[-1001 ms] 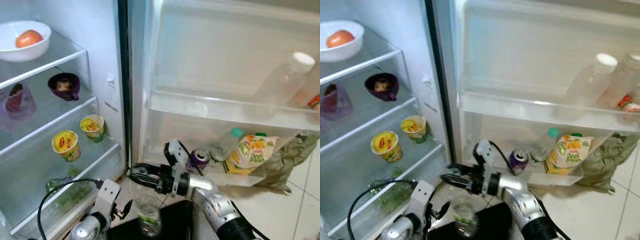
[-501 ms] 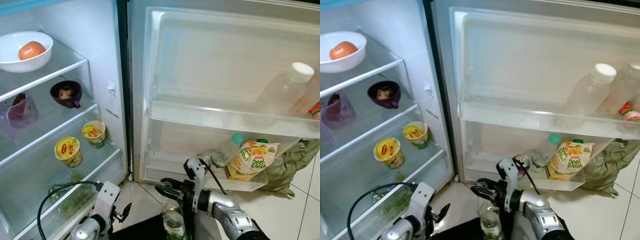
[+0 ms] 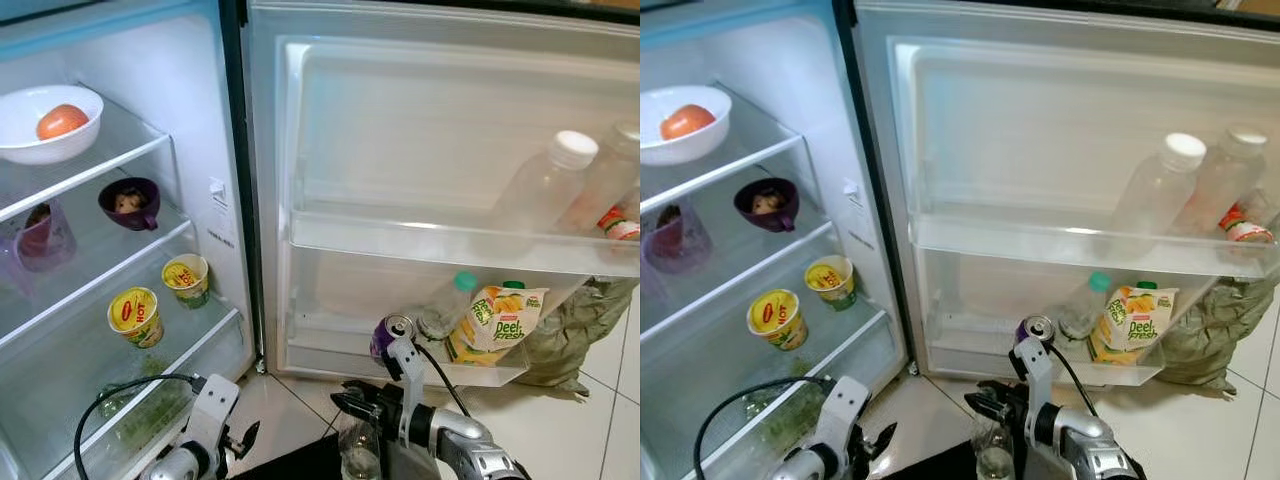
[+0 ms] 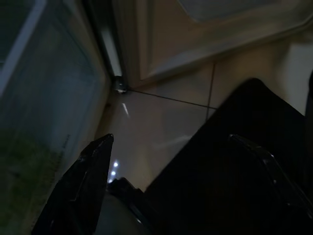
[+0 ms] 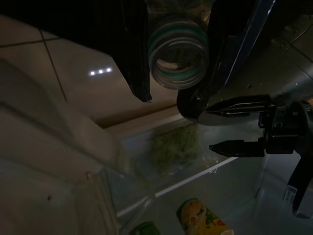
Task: Restocking fridge
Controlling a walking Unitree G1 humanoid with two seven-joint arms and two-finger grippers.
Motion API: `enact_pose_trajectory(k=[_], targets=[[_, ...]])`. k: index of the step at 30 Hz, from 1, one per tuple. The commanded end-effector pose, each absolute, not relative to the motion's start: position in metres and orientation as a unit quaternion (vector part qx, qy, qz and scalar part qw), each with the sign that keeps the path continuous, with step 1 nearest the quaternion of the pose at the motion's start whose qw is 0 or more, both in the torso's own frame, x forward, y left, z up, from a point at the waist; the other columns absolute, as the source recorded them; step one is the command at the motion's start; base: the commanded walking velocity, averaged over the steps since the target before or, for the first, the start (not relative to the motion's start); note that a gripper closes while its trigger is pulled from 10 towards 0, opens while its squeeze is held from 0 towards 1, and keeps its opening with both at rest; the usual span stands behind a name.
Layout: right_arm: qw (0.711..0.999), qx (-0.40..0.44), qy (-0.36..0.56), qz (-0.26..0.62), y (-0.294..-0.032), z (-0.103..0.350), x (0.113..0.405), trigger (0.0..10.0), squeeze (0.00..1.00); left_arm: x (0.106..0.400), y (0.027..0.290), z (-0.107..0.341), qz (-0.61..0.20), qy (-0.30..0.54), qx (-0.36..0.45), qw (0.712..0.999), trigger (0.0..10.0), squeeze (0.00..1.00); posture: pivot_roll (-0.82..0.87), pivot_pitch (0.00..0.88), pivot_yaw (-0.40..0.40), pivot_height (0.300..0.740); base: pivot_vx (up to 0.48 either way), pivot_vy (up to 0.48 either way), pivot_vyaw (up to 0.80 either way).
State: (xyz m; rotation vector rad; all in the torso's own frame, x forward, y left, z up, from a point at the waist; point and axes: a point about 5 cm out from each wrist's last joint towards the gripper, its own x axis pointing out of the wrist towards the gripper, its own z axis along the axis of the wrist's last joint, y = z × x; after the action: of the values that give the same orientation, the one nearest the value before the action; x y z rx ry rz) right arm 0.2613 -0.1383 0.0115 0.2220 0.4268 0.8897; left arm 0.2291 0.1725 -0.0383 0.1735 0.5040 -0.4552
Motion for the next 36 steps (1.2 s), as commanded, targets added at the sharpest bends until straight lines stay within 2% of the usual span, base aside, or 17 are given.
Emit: enact_pose_trajectory(k=[1,6,15,21,23,36], targets=[[0.877,0.109,0.207,0.419,-0.141,0.0072,0.2595,10.0,0.0,0.2244,0.1739,-0.0444,-0.212,0.272,0.091,0.934,10.0,0.0,-0.01,0.071,-0.053,0.561,-0.48,0.0,0.0],[0.873,0.114,0.192,0.433,-0.1397,0.0104,0.2624,10.0,0.0,0.2254,0.1723,-0.0449,-0.21,0.274,0.098,0.934,10.0,0.0,-0.01,0.058,-0.053,0.561,-0.48,0.0,0.0],[0.873,0.115,0.177,0.441,-0.1393,0.0137,0.2652,10.0,0.0,0.2269,0.1715,-0.044,-0.208,0.27,0.099,0.935,10.0,0.0,-0.01,0.05,-0.054,0.604,0.0,0.0,0.0],[0.877,0.106,0.185,0.43,-0.1382,0.0118,0.2683,10.0,0.0,0.2261,0.1709,-0.0452,-0.207,0.275,0.101,0.933,10.0,0.0,-0.01,0.048,-0.052,0.604,0.0,0.0,0.0],[0.862,0.134,0.175,0.457,-0.1365,0.0152,0.2666,10.0,0.0,0.2256,0.1708,-0.0457,-0.207,0.277,0.101,0.933,10.0,0.0,-0.01,0.048,-0.052,0.612,0.0,0.0,0.0],[0.862,0.118,0.174,0.461,-0.1365,0.0154,0.2677,10.0,0.0,0.2242,0.1703,-0.0474,-0.207,0.284,0.102,0.931,10.0,0.0,-0.02,0.036,-0.055,0.65,0.0,0.0,0.0]])
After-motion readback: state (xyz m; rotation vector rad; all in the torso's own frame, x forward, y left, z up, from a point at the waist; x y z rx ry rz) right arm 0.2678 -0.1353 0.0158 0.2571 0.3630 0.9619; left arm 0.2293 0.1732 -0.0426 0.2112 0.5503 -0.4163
